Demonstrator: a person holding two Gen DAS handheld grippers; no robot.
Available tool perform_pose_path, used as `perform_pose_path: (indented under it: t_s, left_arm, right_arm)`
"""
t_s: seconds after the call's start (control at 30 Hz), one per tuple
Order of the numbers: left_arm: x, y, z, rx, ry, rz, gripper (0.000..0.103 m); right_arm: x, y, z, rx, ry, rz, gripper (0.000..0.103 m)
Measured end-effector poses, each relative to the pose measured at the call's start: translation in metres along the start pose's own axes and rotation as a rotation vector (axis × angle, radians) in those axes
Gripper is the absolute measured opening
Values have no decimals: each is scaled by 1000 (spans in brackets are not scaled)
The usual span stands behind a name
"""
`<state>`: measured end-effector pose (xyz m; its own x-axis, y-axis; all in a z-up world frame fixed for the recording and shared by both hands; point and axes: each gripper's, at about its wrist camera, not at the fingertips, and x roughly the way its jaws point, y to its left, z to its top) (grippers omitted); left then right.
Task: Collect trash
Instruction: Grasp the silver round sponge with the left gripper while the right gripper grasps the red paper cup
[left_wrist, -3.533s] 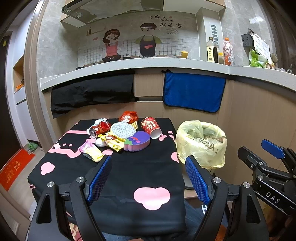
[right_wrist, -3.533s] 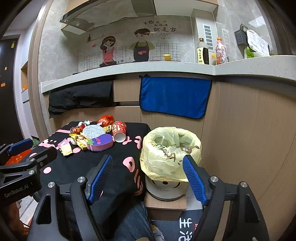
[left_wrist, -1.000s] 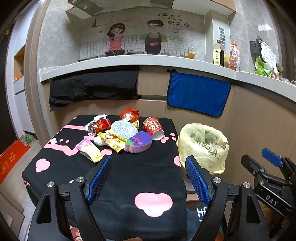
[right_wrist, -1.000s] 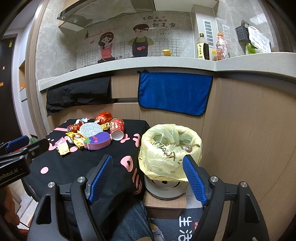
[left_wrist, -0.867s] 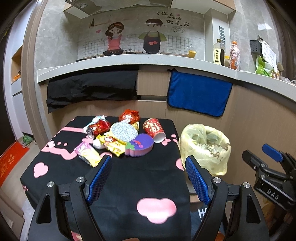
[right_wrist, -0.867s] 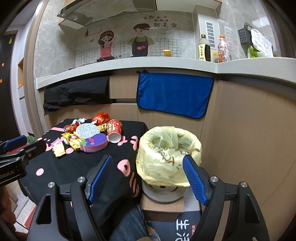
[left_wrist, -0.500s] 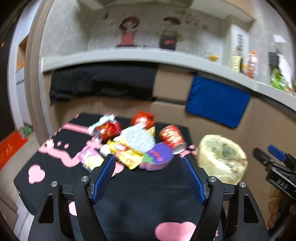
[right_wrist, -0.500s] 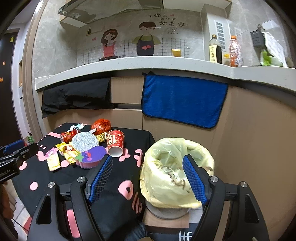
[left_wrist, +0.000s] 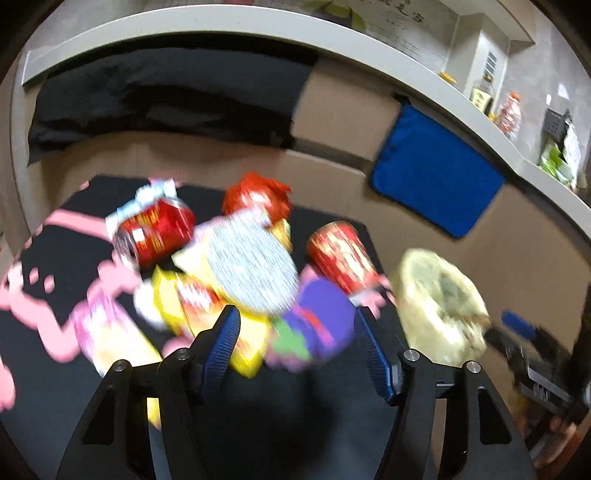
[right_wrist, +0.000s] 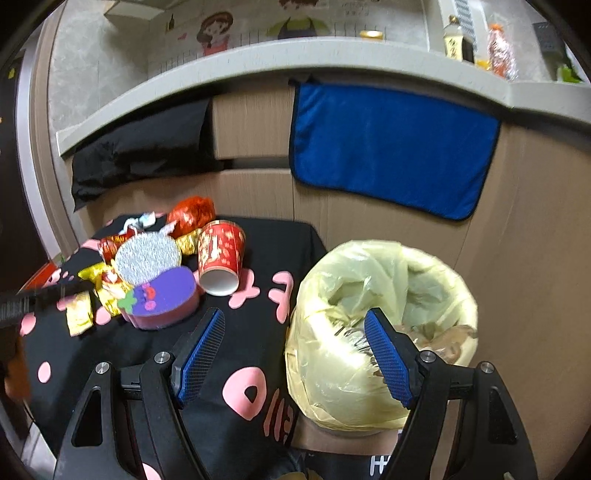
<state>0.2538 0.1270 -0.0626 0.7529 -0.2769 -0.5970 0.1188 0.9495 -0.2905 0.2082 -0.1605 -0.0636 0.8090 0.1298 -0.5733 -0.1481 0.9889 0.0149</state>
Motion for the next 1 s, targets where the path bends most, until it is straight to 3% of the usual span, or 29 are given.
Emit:
perform_pose_path:
  t_s: [0.17, 0.33, 0.43, 0.47, 0.5, 0.6, 0.73, 0.87, 1.0]
  left_arm:
    - [52, 41, 38, -72, 73, 65, 64]
    - [87, 72, 46, -234, 144, 43, 64]
    - [102, 72, 41, -263, 202, 35, 51]
    - [103, 70, 40, -263, 208, 30, 40]
    - [101, 66, 38, -253, 200, 30, 31]
    - [83, 50, 39, -194, 140, 41, 20]
    - [46, 31, 42, -115, 48, 88, 17]
    - [8, 17, 42, -7, -57, 148, 17]
    - [-2, 20, 41, 17, -80, 160, 17]
  right_arm:
    - [20, 0, -7, -18, 42, -8, 76]
    - [35, -2, -9, -12, 90, 7, 75]
    - [42, -2, -8, -29, 98, -2, 75]
    - [44, -1, -6, -34, 101, 0, 75]
    - [45, 0, -4, -40, 100, 4, 75]
    - [53, 9, 11, -81, 68, 31, 75]
    - [76, 28, 39, -115, 49, 87, 75]
    - [119, 46, 63, -126, 84, 109, 75]
    - [158, 62, 72, -153, 129, 95, 75]
